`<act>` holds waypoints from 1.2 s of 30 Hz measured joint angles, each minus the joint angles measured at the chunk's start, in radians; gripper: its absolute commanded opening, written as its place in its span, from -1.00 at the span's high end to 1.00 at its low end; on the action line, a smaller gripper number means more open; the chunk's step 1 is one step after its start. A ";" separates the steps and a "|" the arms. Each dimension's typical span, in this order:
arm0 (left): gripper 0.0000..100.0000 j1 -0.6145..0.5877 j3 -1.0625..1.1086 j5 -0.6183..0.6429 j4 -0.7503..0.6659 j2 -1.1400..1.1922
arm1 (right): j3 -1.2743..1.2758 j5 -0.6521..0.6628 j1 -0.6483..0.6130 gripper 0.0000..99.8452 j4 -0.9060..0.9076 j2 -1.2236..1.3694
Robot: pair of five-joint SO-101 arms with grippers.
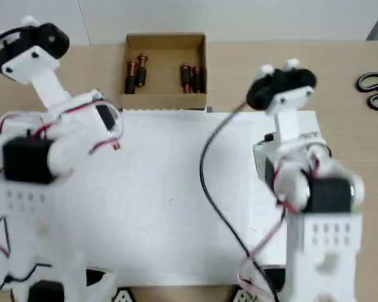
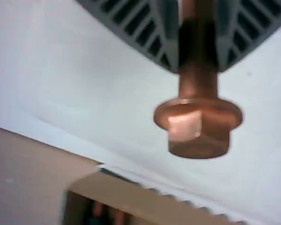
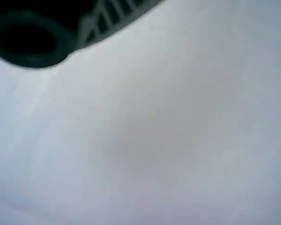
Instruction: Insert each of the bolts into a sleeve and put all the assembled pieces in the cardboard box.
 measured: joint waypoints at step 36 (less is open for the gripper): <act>0.99 -0.103 1.441 -0.107 -0.910 -1.361 | 1.278 -0.044 -0.559 1.00 -0.856 -0.945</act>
